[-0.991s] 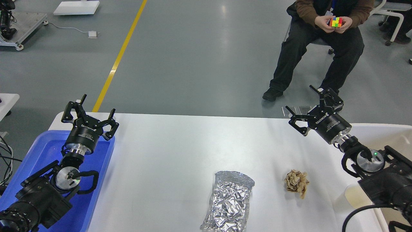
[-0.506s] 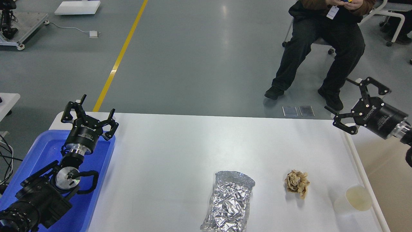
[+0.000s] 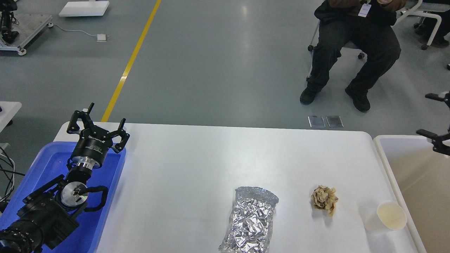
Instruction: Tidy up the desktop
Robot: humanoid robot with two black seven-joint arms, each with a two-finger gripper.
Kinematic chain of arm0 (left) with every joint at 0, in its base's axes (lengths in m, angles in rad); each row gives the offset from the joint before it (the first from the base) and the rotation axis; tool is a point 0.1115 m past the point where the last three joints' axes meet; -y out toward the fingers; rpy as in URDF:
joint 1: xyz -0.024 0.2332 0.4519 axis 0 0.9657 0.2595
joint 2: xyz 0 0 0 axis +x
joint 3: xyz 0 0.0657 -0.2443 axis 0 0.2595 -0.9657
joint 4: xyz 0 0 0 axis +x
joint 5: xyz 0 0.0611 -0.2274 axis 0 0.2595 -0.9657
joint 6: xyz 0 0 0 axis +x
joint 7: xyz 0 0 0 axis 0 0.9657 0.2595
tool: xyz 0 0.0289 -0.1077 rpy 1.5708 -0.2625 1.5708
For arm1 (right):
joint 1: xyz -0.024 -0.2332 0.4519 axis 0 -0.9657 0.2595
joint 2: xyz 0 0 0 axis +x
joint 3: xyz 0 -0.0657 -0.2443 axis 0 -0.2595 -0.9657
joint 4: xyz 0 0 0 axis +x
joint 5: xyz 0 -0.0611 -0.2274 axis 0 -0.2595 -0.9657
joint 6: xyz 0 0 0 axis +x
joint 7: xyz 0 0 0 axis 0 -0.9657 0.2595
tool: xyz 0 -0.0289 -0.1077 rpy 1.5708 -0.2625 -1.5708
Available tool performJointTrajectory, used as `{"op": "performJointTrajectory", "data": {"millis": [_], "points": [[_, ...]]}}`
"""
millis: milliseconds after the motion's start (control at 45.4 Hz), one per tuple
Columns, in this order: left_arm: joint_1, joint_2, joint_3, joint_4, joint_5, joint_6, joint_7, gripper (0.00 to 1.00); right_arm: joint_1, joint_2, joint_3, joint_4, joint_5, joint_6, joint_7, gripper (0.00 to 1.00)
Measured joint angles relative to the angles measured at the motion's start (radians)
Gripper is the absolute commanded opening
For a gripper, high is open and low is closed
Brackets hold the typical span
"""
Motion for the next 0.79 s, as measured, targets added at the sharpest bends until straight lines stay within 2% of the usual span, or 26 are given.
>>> {"op": "performJointTrajectory", "data": {"millis": [374,462,528,594,793], "points": [[0.000,0.000,0.000,0.000,0.000,0.000,0.000,1.00,-0.066,-0.115,-0.005,-0.007,-0.262,0.000,0.007,1.00],[0.000,0.000,0.000,0.000,0.000,0.000,0.000,1.00,-0.076,-0.131,-0.027,-0.008,-0.296,-0.025,0.024,1.00],[0.000,0.000,0.000,0.000,0.000,0.000,0.000,1.00,-0.082,-0.145,-0.066,-0.007,-0.320,-0.056,0.057,1.00],[0.000,0.000,0.000,0.000,0.000,0.000,0.000,1.00,-0.085,-0.157,-0.117,-0.005,-0.346,-0.101,0.111,1.00],[0.000,0.000,0.000,0.000,0.000,0.000,0.000,1.00,-0.088,-0.216,-0.291,0.039,-0.418,-0.203,0.335,1.00]]}}
